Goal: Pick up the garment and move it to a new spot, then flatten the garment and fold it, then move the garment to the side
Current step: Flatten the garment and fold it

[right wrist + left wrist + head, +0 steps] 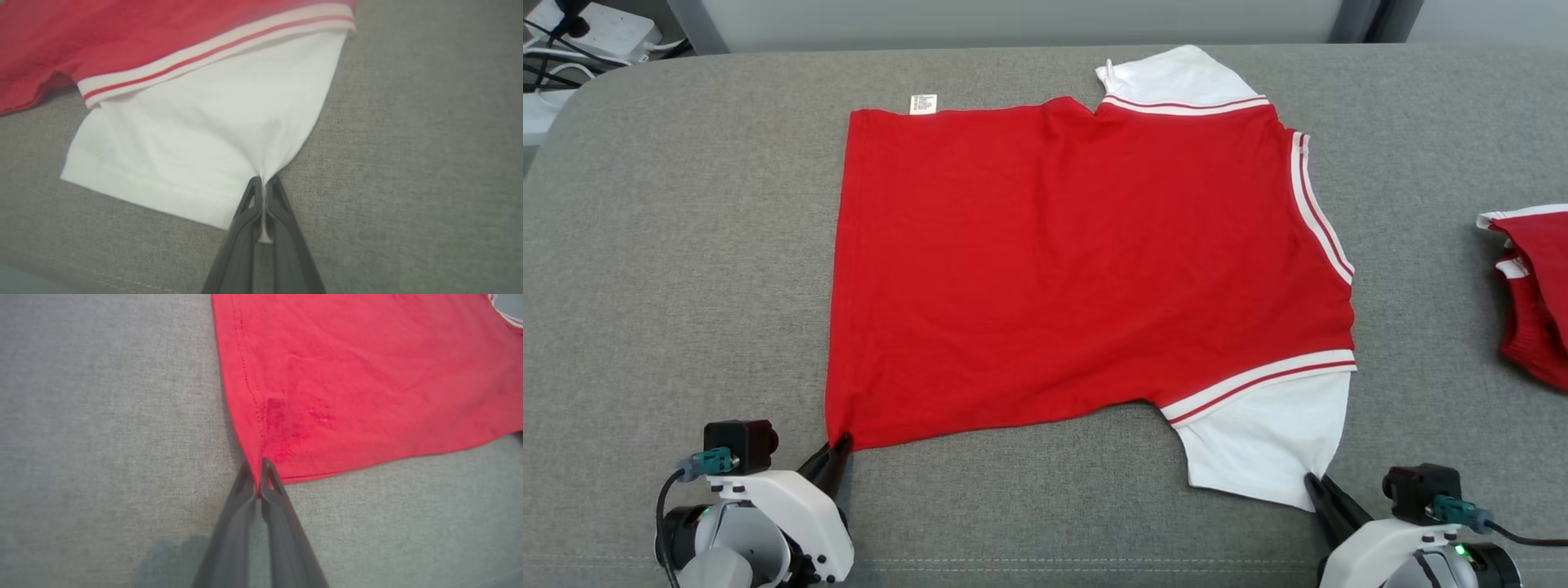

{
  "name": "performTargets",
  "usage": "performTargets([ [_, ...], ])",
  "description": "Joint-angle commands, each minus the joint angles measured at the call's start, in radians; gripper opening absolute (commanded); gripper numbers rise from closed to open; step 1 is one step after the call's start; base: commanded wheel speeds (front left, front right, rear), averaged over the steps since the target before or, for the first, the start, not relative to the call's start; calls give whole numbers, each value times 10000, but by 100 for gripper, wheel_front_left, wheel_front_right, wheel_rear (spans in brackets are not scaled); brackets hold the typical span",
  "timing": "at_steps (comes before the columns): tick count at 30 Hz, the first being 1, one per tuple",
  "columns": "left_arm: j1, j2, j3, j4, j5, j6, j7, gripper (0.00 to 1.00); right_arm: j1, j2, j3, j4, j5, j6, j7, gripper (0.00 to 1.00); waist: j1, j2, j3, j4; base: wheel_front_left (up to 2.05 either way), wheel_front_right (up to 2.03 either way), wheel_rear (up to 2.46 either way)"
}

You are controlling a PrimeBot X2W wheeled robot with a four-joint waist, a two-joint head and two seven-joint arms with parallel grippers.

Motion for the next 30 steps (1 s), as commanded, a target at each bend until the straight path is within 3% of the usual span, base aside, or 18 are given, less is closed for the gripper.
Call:
performTargets([
  [1, -136, 238, 356, -216, -138, -48, 3, 0, 262, -117, 143, -50, 74, -9, 201, 0, 0, -1, -36, 14, 0, 0, 0],
  [10, 1380, 581, 706, -1446, -740, 182, 369, 0, 2408, -23, -841, -2577, 510, -9, 1211, 0, 0, -1, -291, -32, 0, 0, 0],
  [17, 2429, 1006, 1036, -3486, -1249, 641, 1291, 0, 3439, 150, -1396, -4756, 666, -9, 2338, 0, 0, -1, -280, -75, 0, 0, 0],
  [23, 1953, 1335, 1192, -5384, -1776, 731, 2395, 0, 2508, 190, -1804, -5885, 1848, -9, 3428, 0, 0, -1, -110, 15, 0, 0, 0],
  [30, 698, 1334, 1166, -5662, -2156, 793, 3239, 0, 137, 26, -1894, -5576, 2577, -9, 4408, 0, 0, -1, 224, -18, 0, 0, 0],
])
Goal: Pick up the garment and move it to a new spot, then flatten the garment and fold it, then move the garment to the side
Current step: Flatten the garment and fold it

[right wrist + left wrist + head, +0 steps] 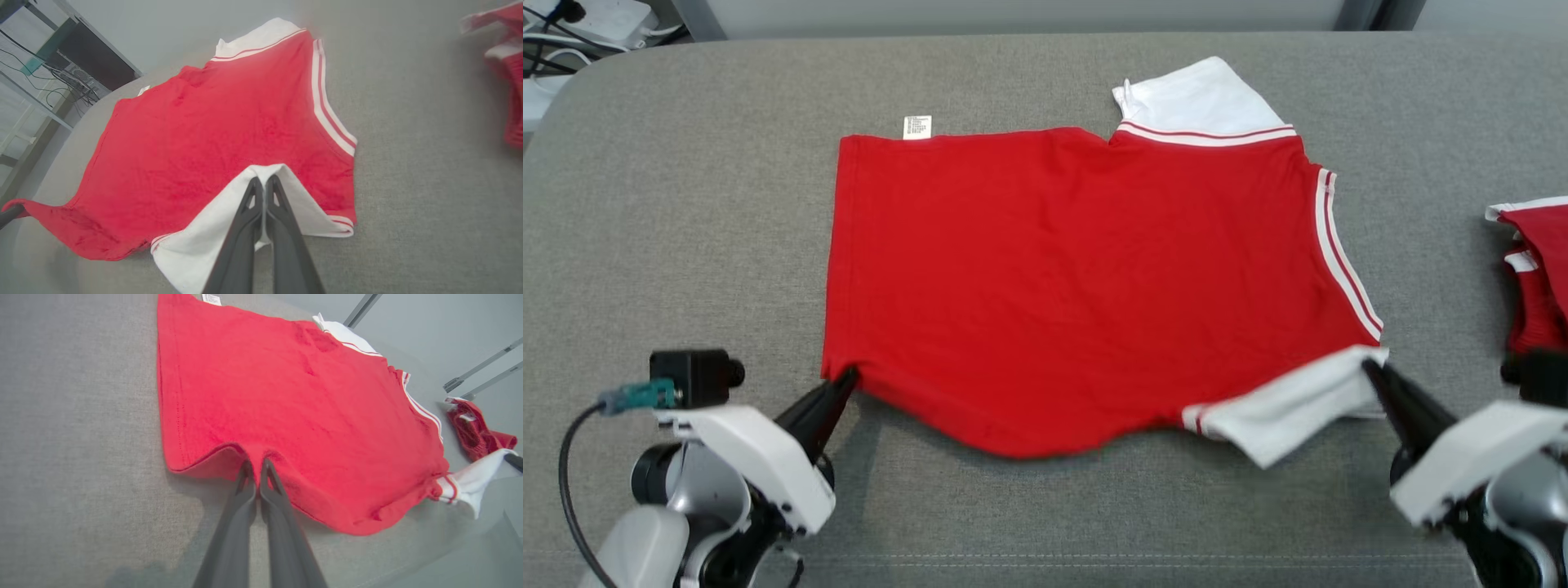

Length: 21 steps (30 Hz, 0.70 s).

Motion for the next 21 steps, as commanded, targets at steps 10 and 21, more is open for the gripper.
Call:
performTargets([
  [10, -2214, -257, 611, 1499, -587, -181, -200, 0, -3558, -427, 75, 2702, 453, -29, 348, 0, 0, 0, 521, 64, 0, 0, 0],
  [21, -3152, -532, 586, 3494, -882, -577, -578, 100, -5226, -555, 354, 4897, 1162, -29, -554, 100, 0, 0, 892, 82, 0, 0, 0],
])
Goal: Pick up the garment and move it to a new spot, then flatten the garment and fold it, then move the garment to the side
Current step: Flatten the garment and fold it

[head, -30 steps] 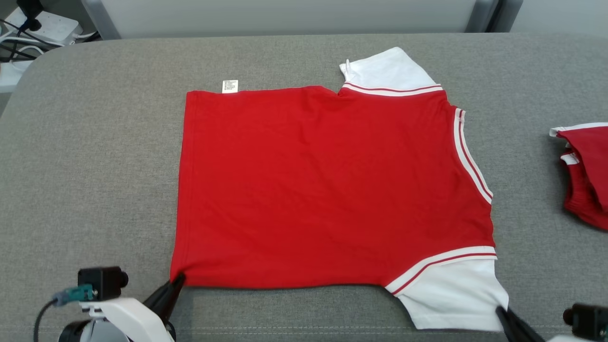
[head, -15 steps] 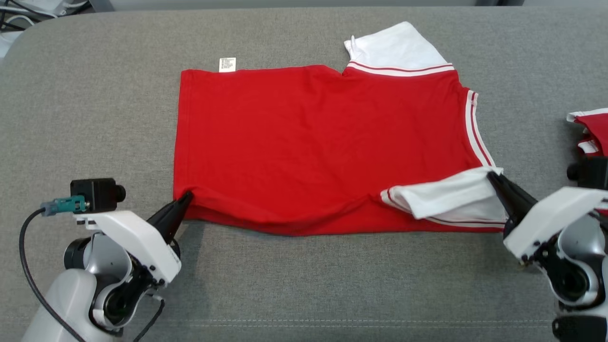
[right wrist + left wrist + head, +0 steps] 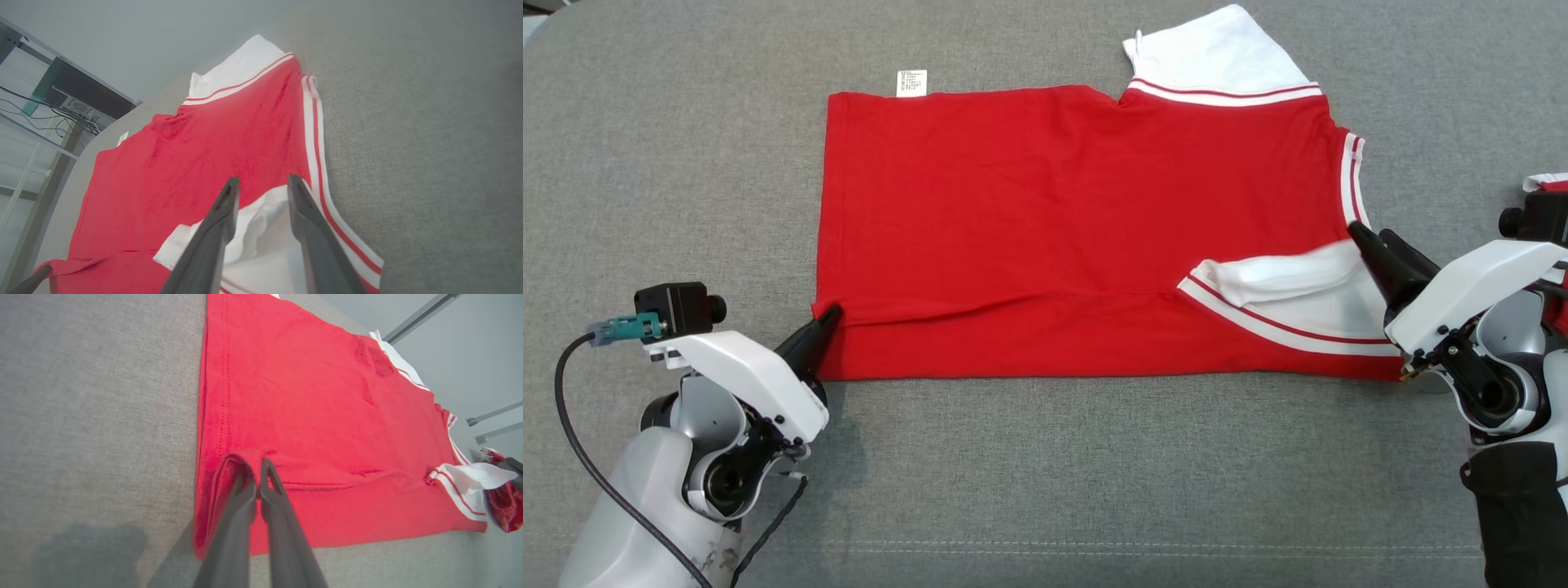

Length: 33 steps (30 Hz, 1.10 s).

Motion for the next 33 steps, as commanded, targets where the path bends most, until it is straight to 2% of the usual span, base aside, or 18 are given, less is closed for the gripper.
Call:
performTargets([
  [1, -530, 278, 404, -145, -46, -132, -246, 100, -294, -28, 266, -193, 385, -25, -171, 100, 0, 0, 40, 27, 0, 0, 0],
  [5, -527, 266, 376, 10, 49, -241, -737, 100, -121, -186, 440, -351, 982, -25, -986, 100, 0, 0, 57, 45, 0, 0, 0],
  [8, -346, 355, 413, -85, 398, -193, -1431, 100, 241, -393, 550, -693, 1260, -25, -2020, 100, 0, 0, 31, 29, 0, 0, 0],
  [11, -9, 512, 373, -358, 1188, 236, -2393, 100, 841, -768, 712, -1109, 884, -25, -3421, 100, 0, 0, -31, 18, 0, 0, 0],
  [15, 546, 547, 137, -832, 2140, 869, -3327, 100, 1888, -1024, 795, -1473, -302, -25, -5214, 100, 0, 0, -168, 19, 0, 0, 0],
  [19, 1172, 587, -9, -1223, 2807, 1472, -3932, 100, 2820, -821, 783, -1588, -1805, -25, -6440, 100, 0, 0, -369, -125, 0, 0, 0],
  [28, 2202, 651, -119, -1485, 3191, 2040, -4310, 100, 3870, 44, 819, -1555, -3709, -25, -7109, 100, 0, 0, -857, -481, 0, 0, 0],
  [33, 2236, 753, -189, -1325, 3079, 1935, -4038, 100, 3753, 170, 1048, -1196, -3841, -25, -7149, 100, 0, 0, -935, -535, 0, 0, 0],
])
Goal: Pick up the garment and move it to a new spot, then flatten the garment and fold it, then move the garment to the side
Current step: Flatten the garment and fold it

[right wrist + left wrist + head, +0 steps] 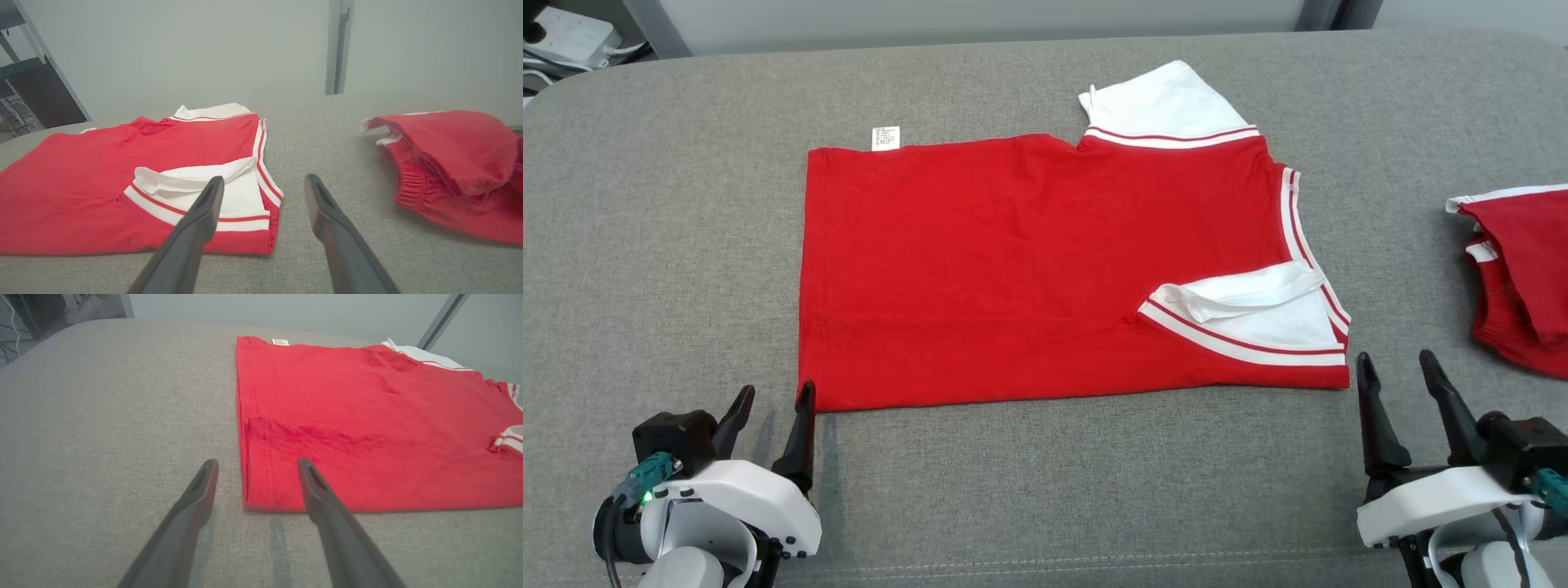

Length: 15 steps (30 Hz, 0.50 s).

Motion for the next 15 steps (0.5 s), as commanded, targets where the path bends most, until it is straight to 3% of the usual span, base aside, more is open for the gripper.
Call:
performTargets([
  [1, -263, 314, 346, -124, -86, -55, 22, 100, -258, -42, 250, -79, -85, 2, -134, 100, 0, 0, -8, -4, 0, 0, 0],
  [15, -1519, 202, 153, 1827, -760, -1060, 621, 100, -2203, -308, 1251, 2570, 33, 2, 196, 100, 0, 0, 323, -10, 0, 0, 0],
])
